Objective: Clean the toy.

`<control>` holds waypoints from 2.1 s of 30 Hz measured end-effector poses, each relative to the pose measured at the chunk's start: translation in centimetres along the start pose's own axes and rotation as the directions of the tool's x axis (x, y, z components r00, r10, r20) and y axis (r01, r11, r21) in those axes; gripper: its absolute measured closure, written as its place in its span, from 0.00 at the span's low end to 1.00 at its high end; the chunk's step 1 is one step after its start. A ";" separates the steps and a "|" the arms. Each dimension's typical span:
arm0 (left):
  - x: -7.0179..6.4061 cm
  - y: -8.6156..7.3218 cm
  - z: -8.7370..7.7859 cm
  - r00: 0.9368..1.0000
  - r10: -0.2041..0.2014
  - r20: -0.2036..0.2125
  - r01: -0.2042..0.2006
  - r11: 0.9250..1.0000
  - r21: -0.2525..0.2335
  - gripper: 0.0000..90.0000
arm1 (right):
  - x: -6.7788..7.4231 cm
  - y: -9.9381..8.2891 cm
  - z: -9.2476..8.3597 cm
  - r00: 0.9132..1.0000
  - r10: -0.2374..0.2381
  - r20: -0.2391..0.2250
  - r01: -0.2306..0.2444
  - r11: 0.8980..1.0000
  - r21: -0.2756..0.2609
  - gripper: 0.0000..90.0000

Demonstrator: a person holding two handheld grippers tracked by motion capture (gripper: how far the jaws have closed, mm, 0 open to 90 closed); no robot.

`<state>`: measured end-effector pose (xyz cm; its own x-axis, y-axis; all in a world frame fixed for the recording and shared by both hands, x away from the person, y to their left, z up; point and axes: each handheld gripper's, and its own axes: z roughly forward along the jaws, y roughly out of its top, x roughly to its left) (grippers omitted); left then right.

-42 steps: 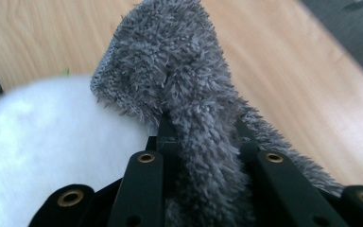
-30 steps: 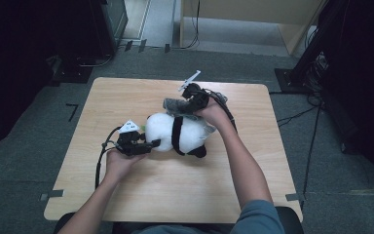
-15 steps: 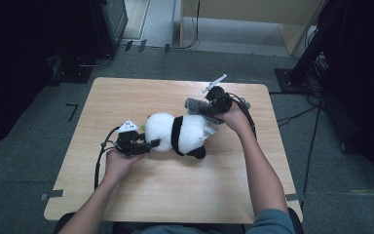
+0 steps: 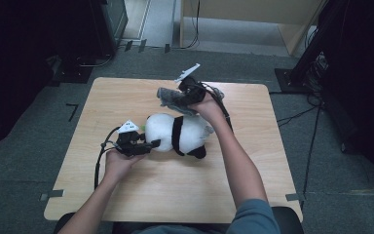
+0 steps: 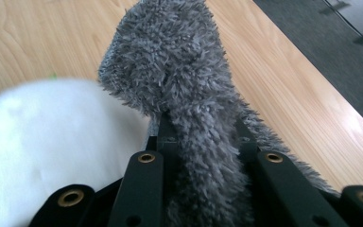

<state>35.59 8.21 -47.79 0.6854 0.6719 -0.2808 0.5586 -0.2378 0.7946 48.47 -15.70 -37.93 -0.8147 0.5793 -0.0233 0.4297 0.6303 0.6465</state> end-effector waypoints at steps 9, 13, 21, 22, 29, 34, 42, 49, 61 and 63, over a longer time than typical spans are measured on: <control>0.0 0.0 0.0 1.000 0.005 -0.006 -0.005 1.000 0.002 0.46 | 2.4 1.9 4.1 0.995 -0.043 -0.085 0.046 0.998 0.035 0.81; 0.1 0.0 0.0 1.000 -0.005 -0.007 0.005 1.000 0.011 0.47 | 2.4 1.4 4.9 0.994 -0.062 -0.093 0.069 0.995 0.071 0.82; 0.2 0.0 0.0 1.000 -0.005 -0.006 0.005 1.000 0.013 0.48 | 0.7 -0.4 3.9 0.996 -0.044 -0.077 0.053 0.992 0.117 0.82; 0.2 0.0 0.0 1.000 -0.004 -0.006 0.004 1.000 0.013 0.48 | 0.4 -0.8 3.7 0.997 -0.035 -0.073 0.044 0.991 0.129 0.82; 0.3 -0.1 0.0 1.000 0.000 -0.008 0.001 1.000 0.014 0.48 | -1.6 -3.5 1.4 0.998 0.026 -0.052 -0.019 0.992 0.128 0.82; 0.3 -0.1 0.0 1.000 -0.006 -0.009 0.006 1.000 0.014 0.48 | -3.0 -5.8 -0.4 0.997 0.068 -0.029 -0.064 0.991 0.118 0.82; 0.5 -0.1 -0.1 1.000 -0.010 -0.012 0.010 1.000 0.014 0.48 | -3.9 -8.7 -1.9 0.992 0.125 -0.011 -0.123 0.986 0.109 0.82; 0.5 -0.1 -0.2 1.000 -0.001 -0.018 0.001 1.000 0.013 0.48 | -3.8 -9.6 -2.4 0.992 0.126 0.009 -0.127 0.987 0.103 0.82; 0.3 -0.1 -0.3 1.000 0.002 -0.004 -0.002 1.000 -0.001 0.48 | -1.8 -4.7 -5.0 0.989 0.140 0.046 -0.137 0.989 -0.047 0.82; 0.3 -0.1 -0.3 1.000 0.002 -0.004 -0.002 1.000 0.001 0.48 | -0.5 -3.3 -4.7 0.993 0.112 0.033 -0.110 0.992 -0.055 0.82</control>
<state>35.64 8.69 -47.78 0.6846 0.6742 -0.2772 0.5578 -0.2397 0.7946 45.62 -20.49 -36.43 -0.7480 0.6633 0.0240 0.4947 0.5331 0.6863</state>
